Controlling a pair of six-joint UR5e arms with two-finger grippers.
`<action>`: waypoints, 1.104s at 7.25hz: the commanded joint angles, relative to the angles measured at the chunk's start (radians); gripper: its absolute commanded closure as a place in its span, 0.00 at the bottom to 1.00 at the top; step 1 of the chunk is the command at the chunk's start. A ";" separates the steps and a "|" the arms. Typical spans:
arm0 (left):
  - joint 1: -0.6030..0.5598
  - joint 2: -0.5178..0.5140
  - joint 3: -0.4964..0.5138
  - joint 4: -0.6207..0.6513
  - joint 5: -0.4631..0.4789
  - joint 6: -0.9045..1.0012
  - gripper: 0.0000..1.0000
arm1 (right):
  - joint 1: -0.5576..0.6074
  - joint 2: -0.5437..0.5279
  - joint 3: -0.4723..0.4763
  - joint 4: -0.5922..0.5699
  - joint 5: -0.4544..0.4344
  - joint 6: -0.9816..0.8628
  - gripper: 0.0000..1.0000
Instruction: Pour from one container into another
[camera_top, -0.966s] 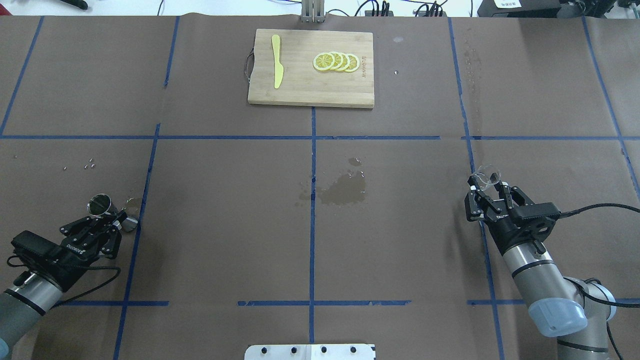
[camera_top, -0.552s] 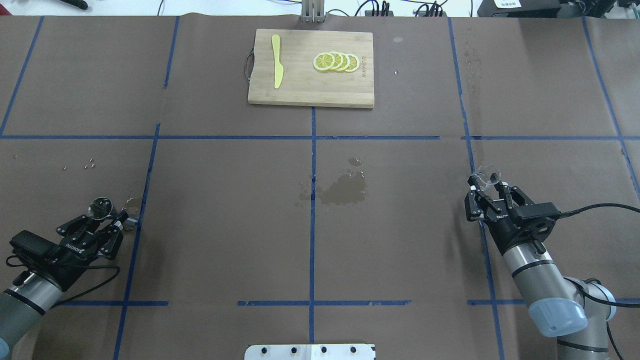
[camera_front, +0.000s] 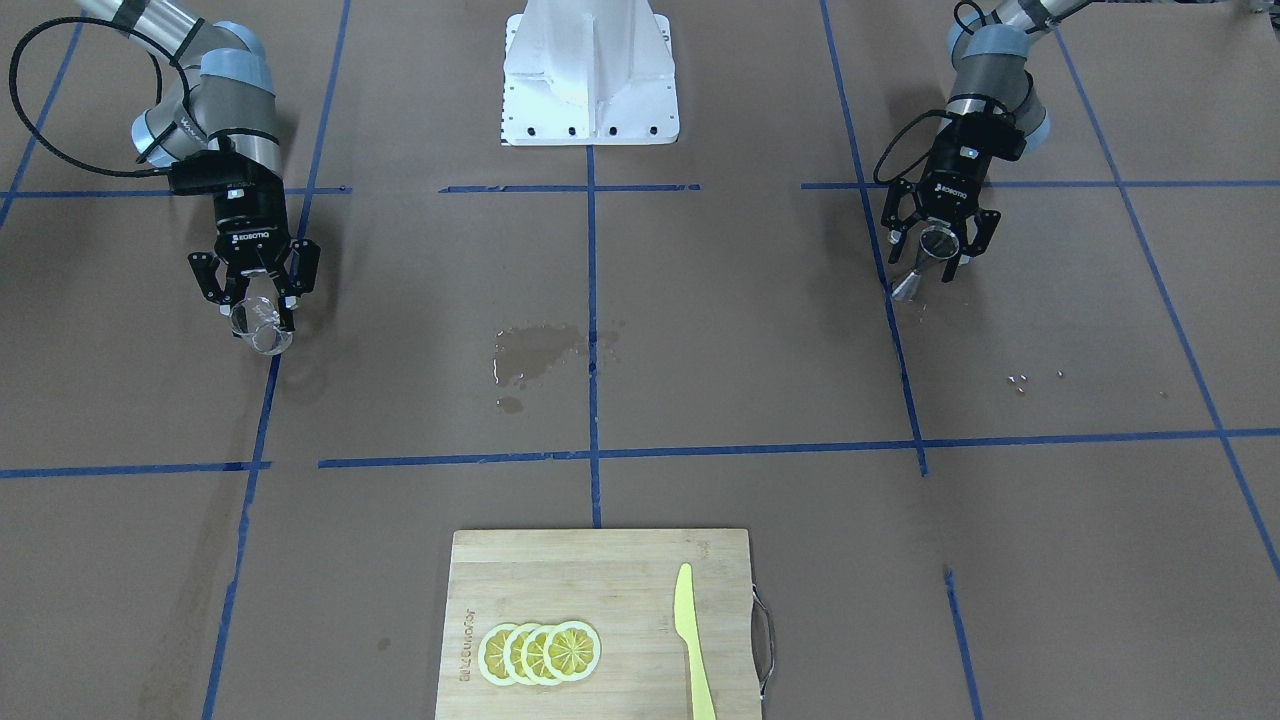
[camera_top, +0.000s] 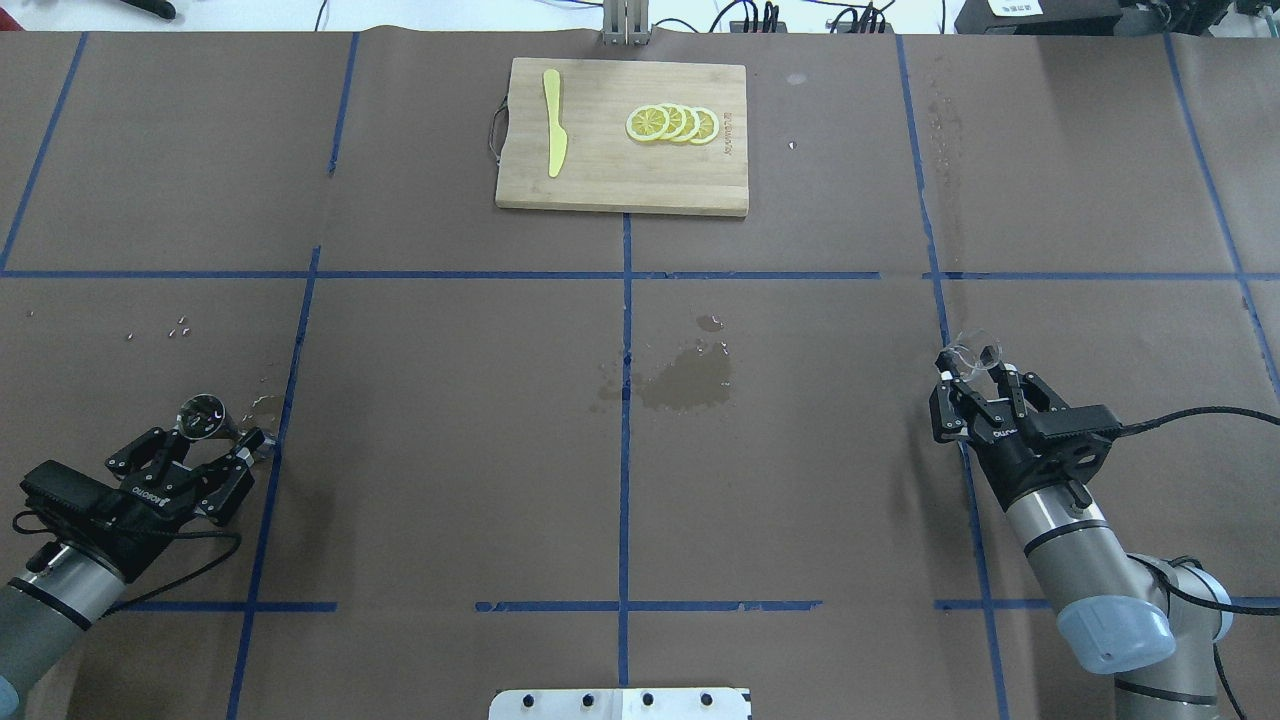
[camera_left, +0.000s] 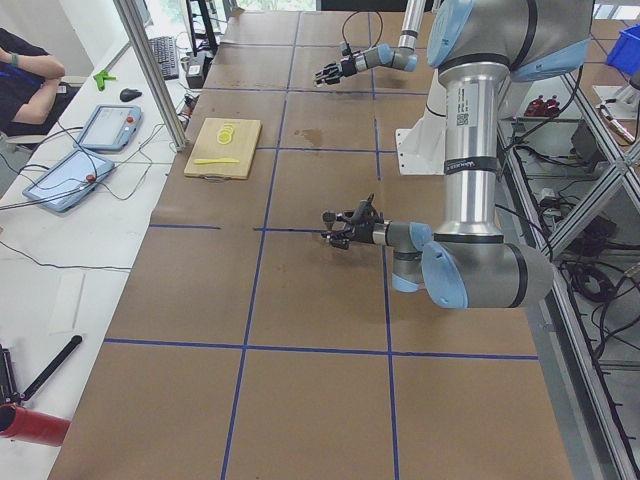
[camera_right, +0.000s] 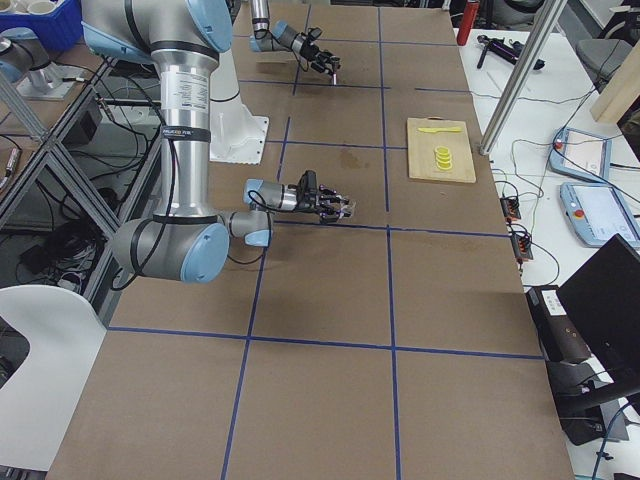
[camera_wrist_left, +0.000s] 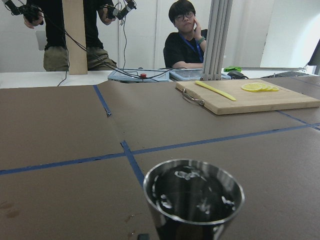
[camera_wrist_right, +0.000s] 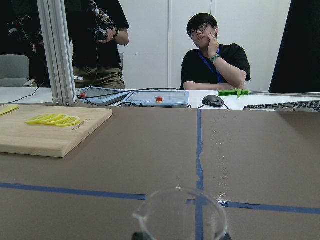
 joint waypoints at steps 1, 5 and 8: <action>0.001 -0.003 -0.023 -0.012 0.063 -0.001 0.00 | 0.000 0.000 0.000 0.000 0.000 0.000 1.00; -0.007 0.020 -0.093 -0.033 0.065 0.010 0.00 | 0.000 0.000 0.000 0.002 0.000 0.000 1.00; -0.011 0.100 -0.167 -0.121 0.035 0.074 0.00 | 0.000 0.000 0.000 0.000 0.000 0.000 1.00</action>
